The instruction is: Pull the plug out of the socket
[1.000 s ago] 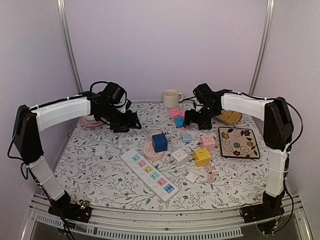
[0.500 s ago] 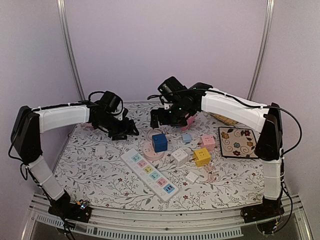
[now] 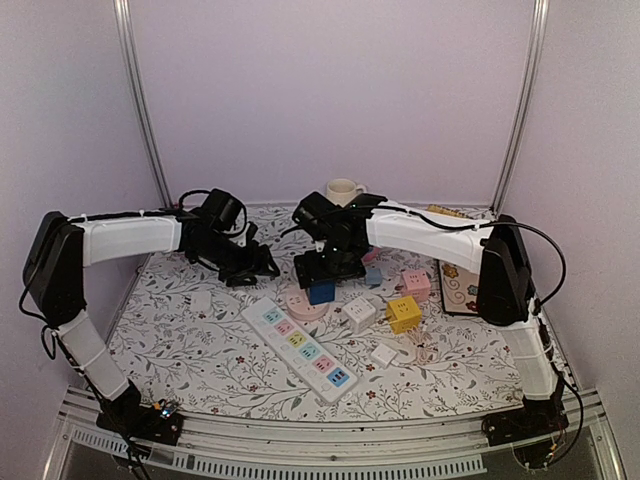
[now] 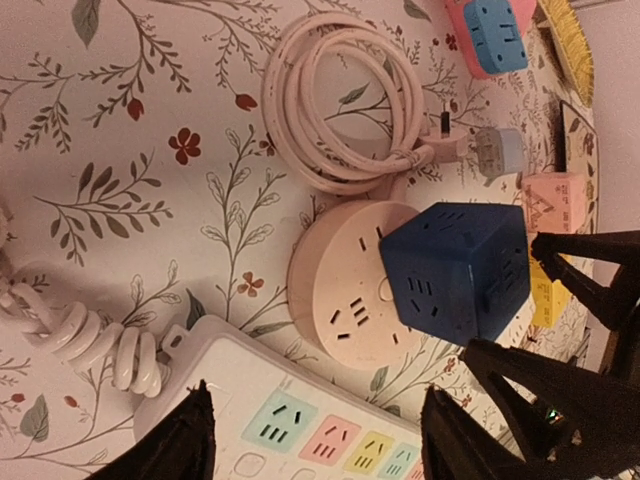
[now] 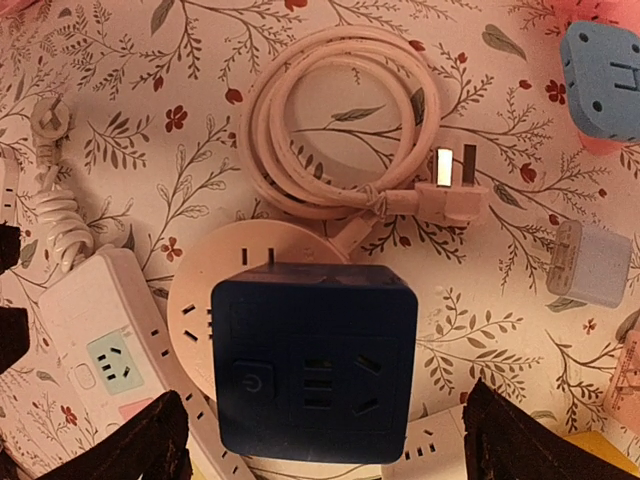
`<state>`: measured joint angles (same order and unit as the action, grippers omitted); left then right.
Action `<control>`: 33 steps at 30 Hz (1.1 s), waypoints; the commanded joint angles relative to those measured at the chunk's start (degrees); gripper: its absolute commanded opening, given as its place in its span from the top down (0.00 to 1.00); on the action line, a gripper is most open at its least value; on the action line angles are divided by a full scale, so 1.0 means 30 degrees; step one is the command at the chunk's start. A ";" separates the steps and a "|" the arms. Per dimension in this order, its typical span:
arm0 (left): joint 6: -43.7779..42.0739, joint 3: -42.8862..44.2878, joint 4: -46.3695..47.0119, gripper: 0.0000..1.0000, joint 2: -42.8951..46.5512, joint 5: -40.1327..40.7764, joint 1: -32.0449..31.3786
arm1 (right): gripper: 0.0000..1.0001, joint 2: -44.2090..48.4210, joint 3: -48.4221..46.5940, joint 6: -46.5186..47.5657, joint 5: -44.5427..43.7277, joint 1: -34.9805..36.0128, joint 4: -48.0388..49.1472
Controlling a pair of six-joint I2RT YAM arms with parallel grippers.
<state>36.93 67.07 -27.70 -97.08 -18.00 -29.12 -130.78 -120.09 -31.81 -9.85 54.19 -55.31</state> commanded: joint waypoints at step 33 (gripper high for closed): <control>0.1578 -0.1330 0.2808 0.30 -0.0998 -0.3280 0.0443 | 0.77 0.1445 -0.2099 -0.0343 0.0428 -0.0393 0.1292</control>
<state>40.58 63.57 -22.26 -99.13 -25.17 -28.53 -134.04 -124.55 -31.35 -8.47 53.43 -55.64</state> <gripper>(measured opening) 0.702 0.633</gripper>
